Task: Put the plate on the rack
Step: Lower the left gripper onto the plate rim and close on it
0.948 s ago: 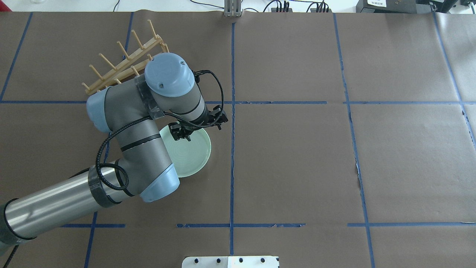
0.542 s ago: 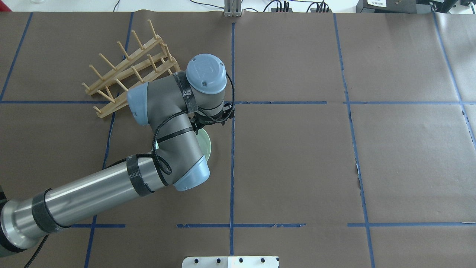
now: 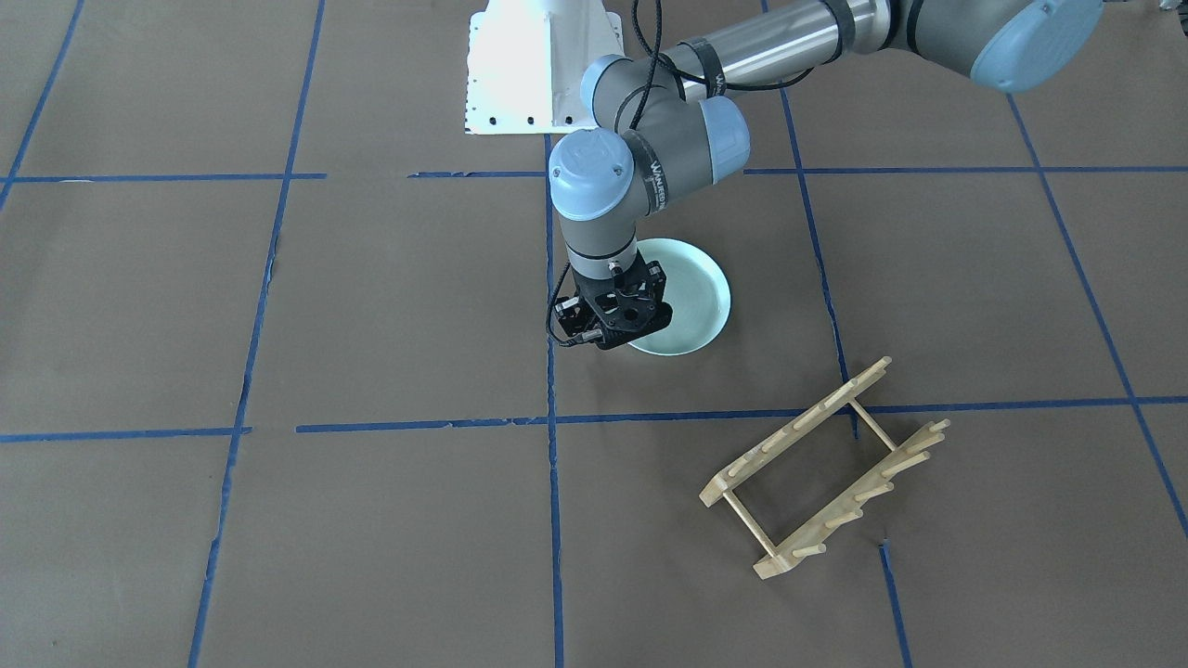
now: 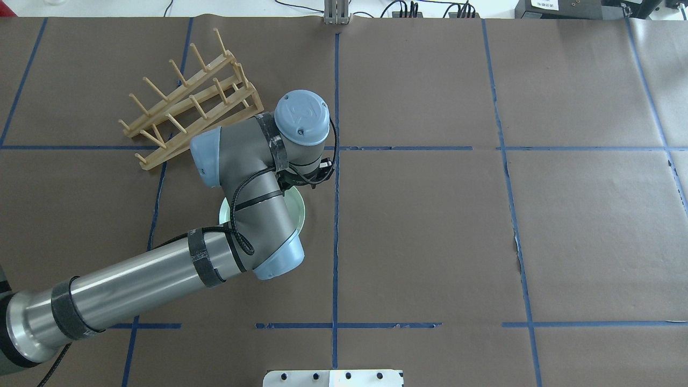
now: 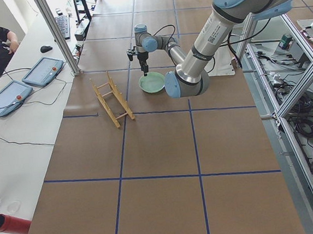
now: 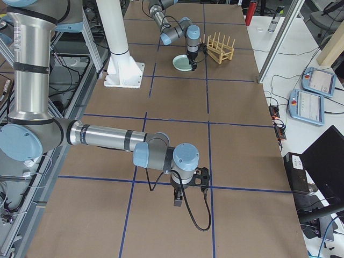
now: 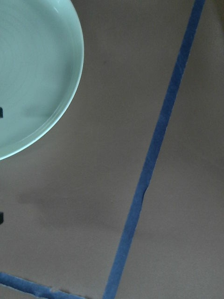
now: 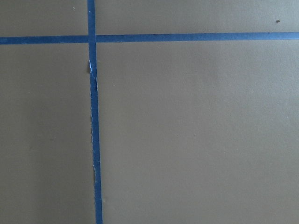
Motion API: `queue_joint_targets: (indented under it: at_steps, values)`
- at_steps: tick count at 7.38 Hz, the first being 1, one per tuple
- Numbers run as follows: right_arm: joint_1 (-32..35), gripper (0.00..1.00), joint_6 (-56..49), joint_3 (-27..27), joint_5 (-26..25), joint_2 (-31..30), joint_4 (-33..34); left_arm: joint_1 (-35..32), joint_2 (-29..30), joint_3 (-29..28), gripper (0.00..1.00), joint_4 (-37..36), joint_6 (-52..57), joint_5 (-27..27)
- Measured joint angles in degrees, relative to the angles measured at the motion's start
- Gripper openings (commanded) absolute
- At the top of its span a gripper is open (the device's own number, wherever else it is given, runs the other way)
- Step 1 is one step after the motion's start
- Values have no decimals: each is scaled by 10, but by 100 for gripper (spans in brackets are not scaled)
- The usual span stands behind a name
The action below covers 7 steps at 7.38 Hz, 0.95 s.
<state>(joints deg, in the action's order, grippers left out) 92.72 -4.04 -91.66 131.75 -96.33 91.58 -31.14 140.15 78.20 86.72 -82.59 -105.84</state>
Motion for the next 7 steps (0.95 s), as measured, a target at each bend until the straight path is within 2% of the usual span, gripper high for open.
queue_joint_targets:
  at_steps: [2,3,4,5,7]
  values:
    - [0,100,0,0,0,0,0,7,-8,0,50,0,7,0]
    - [0,100,0,0,0,0,0,10,-10,0,34,0,9,0]
    - [0,100,0,0,0,0,0,11,-10,0,5,0,10,0]
    - [0,100,0,0,0,0,0,11,-11,2,0,0,10,0]
    - [-1,100,0,0,0,0,0,11,-11,6,0,0,10,-5]
